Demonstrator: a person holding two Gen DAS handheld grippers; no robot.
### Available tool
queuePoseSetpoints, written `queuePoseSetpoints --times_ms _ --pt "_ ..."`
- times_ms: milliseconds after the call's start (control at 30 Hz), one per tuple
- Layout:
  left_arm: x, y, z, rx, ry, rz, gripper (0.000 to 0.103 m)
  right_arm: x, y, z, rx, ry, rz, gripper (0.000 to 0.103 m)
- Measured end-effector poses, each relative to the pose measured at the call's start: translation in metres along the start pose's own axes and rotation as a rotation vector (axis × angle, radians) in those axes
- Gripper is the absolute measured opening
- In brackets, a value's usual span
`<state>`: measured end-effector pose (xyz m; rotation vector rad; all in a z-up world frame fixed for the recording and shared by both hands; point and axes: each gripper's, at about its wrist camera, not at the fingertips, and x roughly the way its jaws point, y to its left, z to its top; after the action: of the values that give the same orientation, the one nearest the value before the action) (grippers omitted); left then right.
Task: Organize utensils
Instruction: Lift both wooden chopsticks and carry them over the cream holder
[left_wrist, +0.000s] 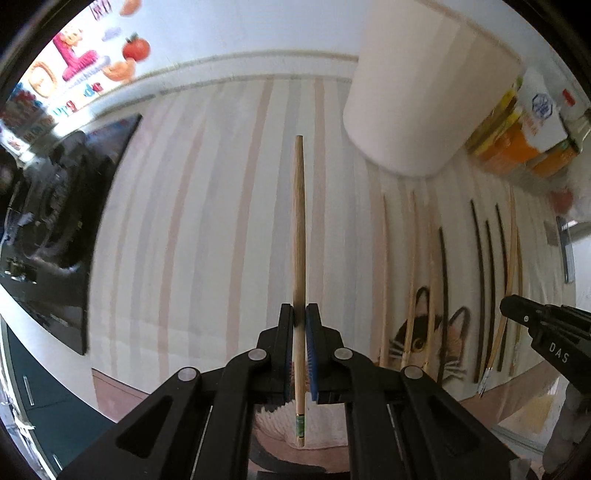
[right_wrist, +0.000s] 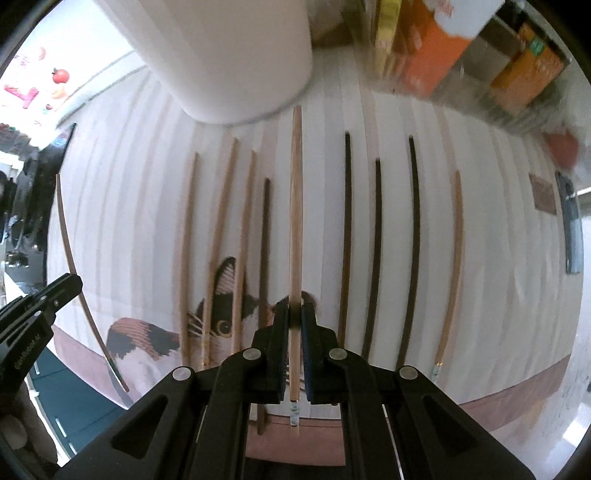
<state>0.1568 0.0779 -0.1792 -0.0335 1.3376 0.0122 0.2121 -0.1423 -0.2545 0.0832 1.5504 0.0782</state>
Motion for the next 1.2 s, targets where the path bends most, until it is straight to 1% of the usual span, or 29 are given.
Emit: queuePoseSetpoints --times_ms 67,167,267,333,367,500,567,667,767,800,833,900,967,1067,1200 --pt "-0.006 -0.011 0.000 -0.007 -0.036 0.002 0.004 -0.013 0.001 -0.002 -0.010 -0.036 0.009 0.007" --pt "-0.015 -0.007 0.012 -0.017 -0.082 -0.001 0.004 -0.029 0.001 -0.004 -0.012 -0.085 0.016 0.007" --pt "-0.029 -0.011 0.022 -0.027 -0.136 -0.005 0.004 -0.048 -0.004 0.001 -0.005 -0.143 0.032 0.007" --pt "-0.044 -0.014 0.029 -0.033 -0.175 -0.021 0.004 -0.057 -0.007 0.010 -0.003 -0.174 0.038 0.007" --pt "-0.052 -0.015 0.032 -0.036 -0.197 -0.030 0.004 -0.068 -0.007 0.013 0.001 -0.199 0.047 0.007" --pt "-0.096 -0.022 0.058 -0.040 -0.299 -0.073 0.004 -0.100 -0.008 0.024 0.008 -0.274 0.090 0.007" --pt "-0.116 -0.026 0.072 -0.045 -0.346 -0.101 0.004 -0.123 -0.007 0.033 0.007 -0.320 0.113 0.007" --pt "-0.146 -0.031 0.098 -0.053 -0.425 -0.132 0.004 -0.153 -0.005 0.056 0.009 -0.389 0.148 0.007" --pt "-0.166 -0.039 0.127 -0.049 -0.497 -0.126 0.004 -0.186 -0.003 0.082 0.008 -0.477 0.163 0.007" --pt "-0.169 -0.042 0.137 -0.049 -0.513 -0.128 0.004 -0.199 -0.002 0.094 0.008 -0.514 0.166 0.007" --pt "-0.170 -0.044 0.145 -0.054 -0.523 -0.130 0.004 -0.203 -0.004 0.102 0.011 -0.535 0.166 0.007" --pt "-0.171 -0.049 0.164 -0.053 -0.539 -0.143 0.004 -0.219 -0.003 0.126 0.027 -0.604 0.181 0.007" --pt "-0.169 -0.057 0.182 -0.051 -0.554 -0.156 0.004 -0.230 -0.006 0.147 0.045 -0.650 0.192 0.007" --pt "-0.164 -0.066 0.203 -0.048 -0.571 -0.170 0.004 -0.235 -0.006 0.171 0.067 -0.714 0.185 0.007" --pt "-0.150 -0.075 0.226 -0.042 -0.584 -0.192 0.004 -0.230 -0.007 0.195 0.090 -0.778 0.160 0.007"
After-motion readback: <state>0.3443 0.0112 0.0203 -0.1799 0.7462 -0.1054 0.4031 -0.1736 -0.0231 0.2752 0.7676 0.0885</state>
